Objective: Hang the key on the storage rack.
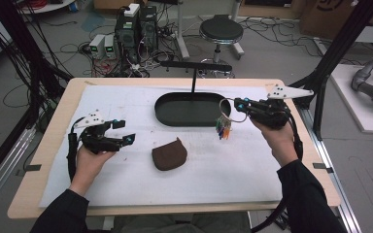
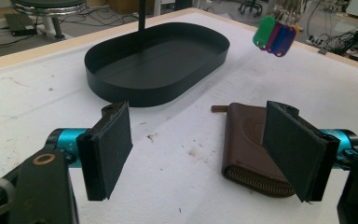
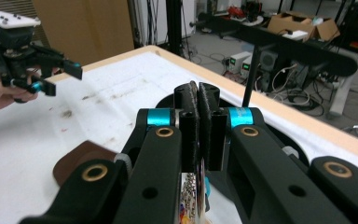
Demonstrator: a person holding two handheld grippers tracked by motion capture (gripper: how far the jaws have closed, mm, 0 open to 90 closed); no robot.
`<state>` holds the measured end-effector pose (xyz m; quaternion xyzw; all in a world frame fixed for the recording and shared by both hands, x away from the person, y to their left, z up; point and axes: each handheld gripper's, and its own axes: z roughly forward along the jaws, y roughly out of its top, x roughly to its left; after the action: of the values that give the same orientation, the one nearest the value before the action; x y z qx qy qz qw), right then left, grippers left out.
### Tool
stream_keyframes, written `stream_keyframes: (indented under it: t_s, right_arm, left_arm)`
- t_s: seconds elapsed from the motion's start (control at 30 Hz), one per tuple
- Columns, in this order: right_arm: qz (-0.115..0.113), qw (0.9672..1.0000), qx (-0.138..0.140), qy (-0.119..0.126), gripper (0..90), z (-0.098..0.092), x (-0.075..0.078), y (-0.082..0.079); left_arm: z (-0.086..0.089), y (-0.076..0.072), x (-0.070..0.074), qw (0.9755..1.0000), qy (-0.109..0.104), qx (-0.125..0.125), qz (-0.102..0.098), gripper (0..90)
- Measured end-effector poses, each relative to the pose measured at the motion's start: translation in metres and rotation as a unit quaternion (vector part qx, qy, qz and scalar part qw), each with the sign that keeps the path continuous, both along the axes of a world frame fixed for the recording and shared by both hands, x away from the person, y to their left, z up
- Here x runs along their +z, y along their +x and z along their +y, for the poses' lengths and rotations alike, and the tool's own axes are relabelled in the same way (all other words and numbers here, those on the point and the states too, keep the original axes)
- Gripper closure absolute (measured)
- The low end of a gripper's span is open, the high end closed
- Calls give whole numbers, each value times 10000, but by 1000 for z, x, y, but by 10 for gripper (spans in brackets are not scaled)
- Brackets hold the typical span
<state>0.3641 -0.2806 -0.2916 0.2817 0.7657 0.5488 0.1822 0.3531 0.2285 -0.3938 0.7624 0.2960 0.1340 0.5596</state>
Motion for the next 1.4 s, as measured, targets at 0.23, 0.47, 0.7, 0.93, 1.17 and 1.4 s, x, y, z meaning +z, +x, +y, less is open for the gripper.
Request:
stream_keyframes:
  t_s: [0.23,0.47,0.7,0.93,1.17,1.4]
  right_arm:
    - [-88,9999,-62,9,882,6,11,17]
    - [-93,9999,-108,-33,882,10,16,31]
    - [-82,9997,-215,-38,883,14,16,53]
    - [25,9994,-322,-113,883,20,11,75]
    - [38,9987,-483,-182,883,26,9,96]
    - [81,9977,-622,-244,883,28,3,111]
  left_arm:
    - [-1,0,0,10000,0,-25,3,245]
    - [-1,0,0,10000,11,-41,-8,245]
    - [-2,0,0,10000,31,-51,0,244]
    - [-2,0,0,10000,39,-59,-6,245]
    - [-2,-1,0,10000,20,-64,5,245]
    - [-2,0,0,10000,33,-79,-14,245]
